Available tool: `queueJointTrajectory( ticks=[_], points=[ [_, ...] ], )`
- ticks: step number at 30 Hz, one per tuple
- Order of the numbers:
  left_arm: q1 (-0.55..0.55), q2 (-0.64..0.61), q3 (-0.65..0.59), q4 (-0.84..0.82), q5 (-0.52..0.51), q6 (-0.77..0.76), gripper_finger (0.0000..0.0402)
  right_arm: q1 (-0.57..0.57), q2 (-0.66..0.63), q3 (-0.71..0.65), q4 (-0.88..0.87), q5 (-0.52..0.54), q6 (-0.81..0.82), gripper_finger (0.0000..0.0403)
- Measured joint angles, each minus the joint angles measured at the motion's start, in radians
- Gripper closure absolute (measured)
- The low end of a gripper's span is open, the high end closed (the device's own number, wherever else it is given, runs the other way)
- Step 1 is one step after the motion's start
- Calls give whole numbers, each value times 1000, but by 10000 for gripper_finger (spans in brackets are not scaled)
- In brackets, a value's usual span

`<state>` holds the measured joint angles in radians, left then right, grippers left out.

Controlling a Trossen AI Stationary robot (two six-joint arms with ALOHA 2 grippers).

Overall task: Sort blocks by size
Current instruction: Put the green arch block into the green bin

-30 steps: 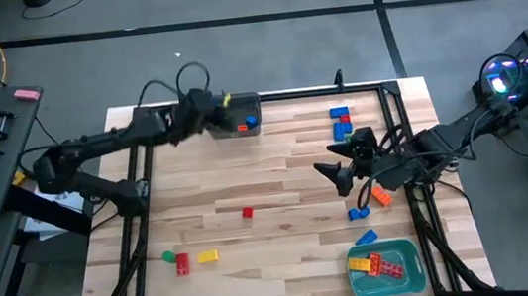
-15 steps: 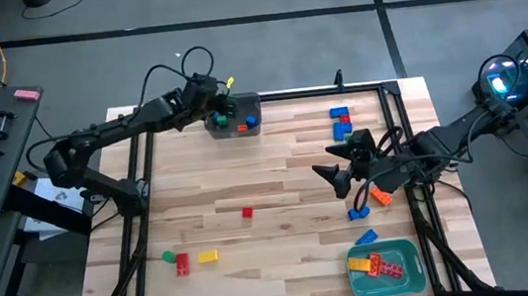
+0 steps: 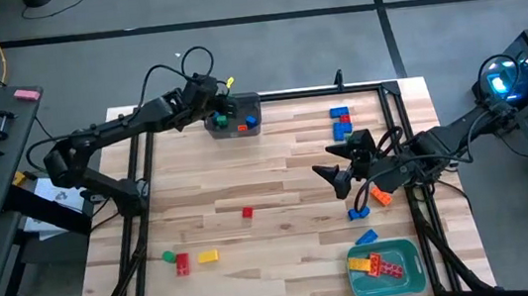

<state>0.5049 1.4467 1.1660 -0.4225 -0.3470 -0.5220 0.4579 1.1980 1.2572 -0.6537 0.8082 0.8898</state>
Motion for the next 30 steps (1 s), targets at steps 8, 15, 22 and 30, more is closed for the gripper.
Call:
queueJointTrajectory(
  ticks=[8,15,22,30],
  points=[
    [0,0,0,0,0,1,326,0,0,0,0,-5,0,50],
    [19,24,3,15,-54,1,326,0,0,0,1,-5,12,50],
    [67,165,1,3,86,-40,326,-21,0,0,6,-32,30,50],
    [-26,174,0,101,333,100,326,-26,-1,0,15,-41,23,50]
  ],
)
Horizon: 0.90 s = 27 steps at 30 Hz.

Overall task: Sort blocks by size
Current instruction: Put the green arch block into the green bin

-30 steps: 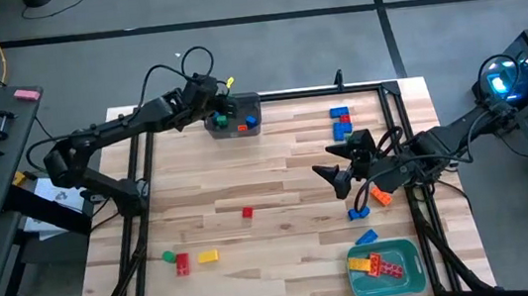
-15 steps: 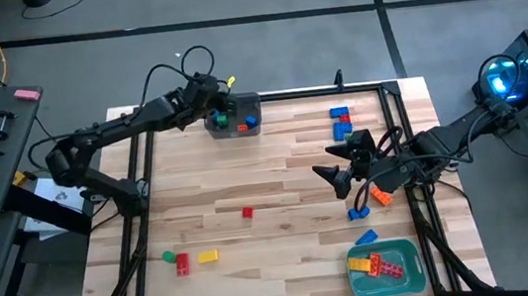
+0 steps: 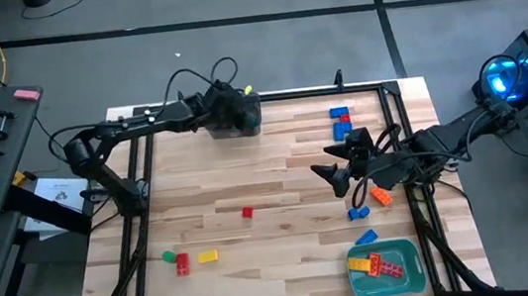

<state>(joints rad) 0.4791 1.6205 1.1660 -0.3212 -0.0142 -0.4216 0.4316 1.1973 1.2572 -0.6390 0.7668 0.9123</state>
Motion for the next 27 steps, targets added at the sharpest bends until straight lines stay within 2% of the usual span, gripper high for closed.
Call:
queueJointTrajectory(
  ticks=[5,7,9,12,15,22,24,27],
  points=[
    [-122,-41,0,76,382,126,326,0,0,0,2,-6,-21,50],
    [-192,-48,0,125,460,119,326,0,0,0,20,-33,-22,50],
    [-273,-49,0,189,472,110,326,0,-5,0,44,-72,-23,50],
    [-397,-37,0,309,427,71,326,4,-23,0,96,-146,-52,50],
    [-519,2,0,485,312,23,326,21,-55,0,165,-192,-95,50],
    [-718,244,7,1018,16,-112,326,54,-134,0,243,-125,-188,50],
    [-747,333,55,1102,-30,-149,326,53,-148,0,235,-104,-190,50],
    [-772,453,163,1107,-38,-188,326,53,-157,0,234,-81,-195,50]
  ],
)
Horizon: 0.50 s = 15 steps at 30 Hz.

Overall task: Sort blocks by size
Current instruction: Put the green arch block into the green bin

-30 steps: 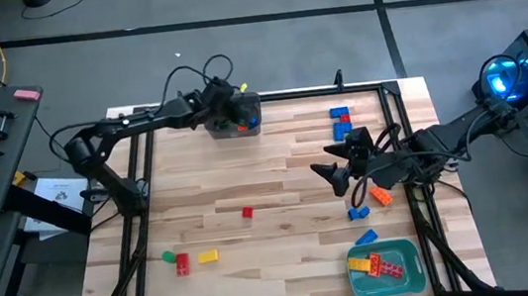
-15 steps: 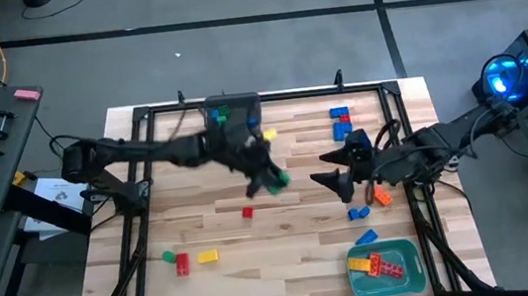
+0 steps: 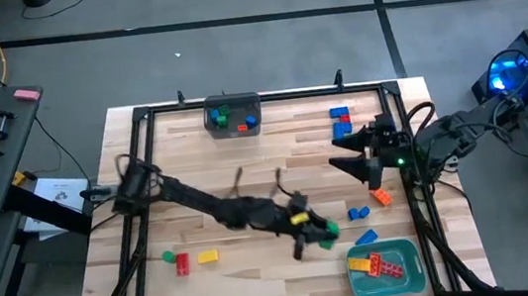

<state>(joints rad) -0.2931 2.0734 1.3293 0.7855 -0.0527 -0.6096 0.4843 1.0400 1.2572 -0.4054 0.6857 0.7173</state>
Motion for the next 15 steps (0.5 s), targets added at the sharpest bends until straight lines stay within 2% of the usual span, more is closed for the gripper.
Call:
queueJointTrajectory(
  ticks=[7,12,15],
  points=[
    [-32,230,318,-14,95,-4,326,0,0,0,-1,21,5,50],
    [-44,345,514,-154,107,75,325,0,0,0,-1,46,16,50],
    [-48,413,603,-172,105,131,321,0,0,0,0,49,15,50]
  ],
)
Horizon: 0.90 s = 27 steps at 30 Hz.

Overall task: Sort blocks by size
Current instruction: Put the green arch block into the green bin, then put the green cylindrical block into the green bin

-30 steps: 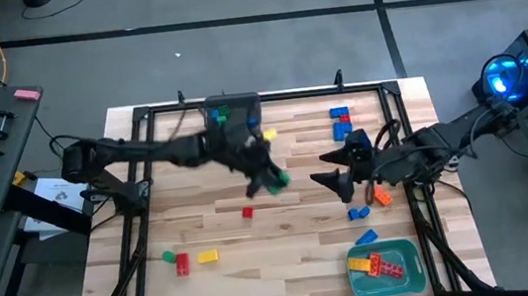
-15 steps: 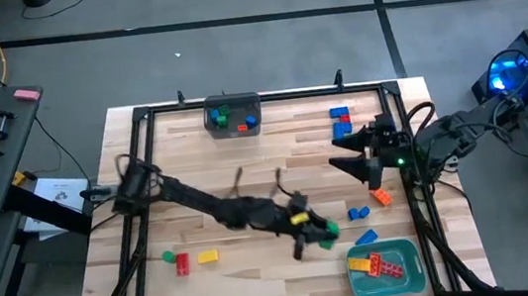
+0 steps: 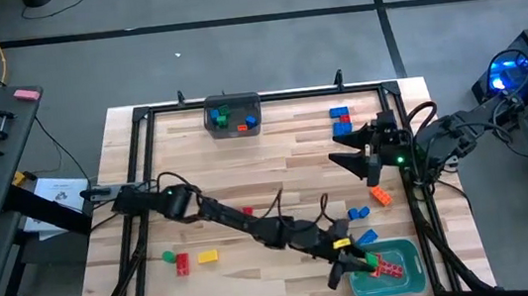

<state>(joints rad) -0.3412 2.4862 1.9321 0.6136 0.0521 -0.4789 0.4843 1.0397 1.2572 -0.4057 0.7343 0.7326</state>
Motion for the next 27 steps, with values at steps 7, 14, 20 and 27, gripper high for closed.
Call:
queueJointTrajectory(
  ticks=[7,14,20,27],
  points=[
    [-7,88,82,-62,-23,65,262,0,0,0,5,5,0,50],
    [1,87,83,-102,-37,94,178,0,0,0,7,-2,-16,50],
    [60,5,83,-274,227,-6,153,0,0,0,7,-3,-34,50],
    [176,-275,51,-1030,315,287,156,0,-2,0,6,-9,-45,50]
  ],
)
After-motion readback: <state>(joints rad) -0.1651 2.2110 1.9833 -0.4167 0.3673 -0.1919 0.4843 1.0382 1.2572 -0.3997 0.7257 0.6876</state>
